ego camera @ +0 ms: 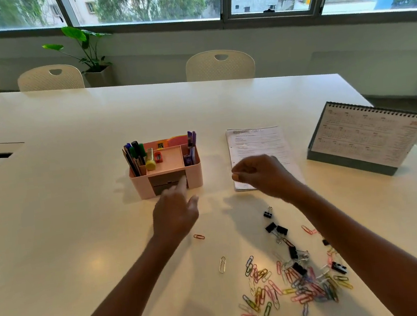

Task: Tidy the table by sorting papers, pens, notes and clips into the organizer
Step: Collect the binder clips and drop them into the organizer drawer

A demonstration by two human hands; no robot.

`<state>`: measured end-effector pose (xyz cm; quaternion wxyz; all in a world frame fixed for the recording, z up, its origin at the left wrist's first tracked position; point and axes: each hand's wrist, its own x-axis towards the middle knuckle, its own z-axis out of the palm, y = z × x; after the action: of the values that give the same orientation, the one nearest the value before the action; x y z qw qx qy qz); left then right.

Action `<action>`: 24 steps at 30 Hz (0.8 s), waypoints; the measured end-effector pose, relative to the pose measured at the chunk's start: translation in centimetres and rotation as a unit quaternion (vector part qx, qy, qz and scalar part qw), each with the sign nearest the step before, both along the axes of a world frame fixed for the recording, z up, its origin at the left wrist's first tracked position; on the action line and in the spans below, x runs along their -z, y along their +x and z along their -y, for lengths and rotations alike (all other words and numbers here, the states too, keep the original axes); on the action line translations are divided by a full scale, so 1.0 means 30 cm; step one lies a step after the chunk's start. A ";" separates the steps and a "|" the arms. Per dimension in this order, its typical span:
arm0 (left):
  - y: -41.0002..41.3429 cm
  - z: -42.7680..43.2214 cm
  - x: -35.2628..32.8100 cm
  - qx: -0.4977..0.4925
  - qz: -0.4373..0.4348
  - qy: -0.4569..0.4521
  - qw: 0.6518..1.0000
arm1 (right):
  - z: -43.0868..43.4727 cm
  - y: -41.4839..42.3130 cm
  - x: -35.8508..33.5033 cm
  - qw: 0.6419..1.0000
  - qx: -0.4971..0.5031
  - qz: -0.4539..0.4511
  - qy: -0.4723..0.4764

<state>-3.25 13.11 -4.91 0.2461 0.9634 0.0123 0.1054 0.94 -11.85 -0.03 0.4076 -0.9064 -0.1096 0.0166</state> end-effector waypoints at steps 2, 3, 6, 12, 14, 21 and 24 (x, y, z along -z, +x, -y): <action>-0.023 -0.034 0.026 -0.035 -0.042 0.052 0.997 | 0.015 -0.106 0.015 1.000 -0.016 0.002 0.011; -0.030 -0.049 0.035 -0.043 -0.058 0.082 0.994 | 0.022 -0.150 0.027 1.000 -0.021 0.002 0.015; -0.042 -0.094 0.052 -0.052 -0.083 0.142 0.985 | 0.035 -0.250 0.059 0.999 -0.002 -0.002 0.040; -0.040 -0.122 0.038 -0.042 -0.079 0.182 0.979 | 0.041 -0.378 0.064 0.997 0.020 0.007 0.074; -0.033 -0.125 0.035 -0.047 -0.067 0.180 0.980 | 0.047 -0.409 0.060 0.996 0.026 0.011 0.080; -0.026 -0.124 0.035 -0.052 -0.060 0.177 0.981 | 0.082 -0.496 0.049 0.995 0.027 0.012 0.097; -0.025 -0.119 0.037 -0.052 -0.048 0.172 0.983 | 0.103 -0.525 0.052 0.994 0.032 0.009 0.101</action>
<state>-3.99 16.68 -6.01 0.0704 0.9933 0.0563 0.0718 -14.80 -14.96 -1.58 0.4960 -0.8640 -0.0853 -0.0159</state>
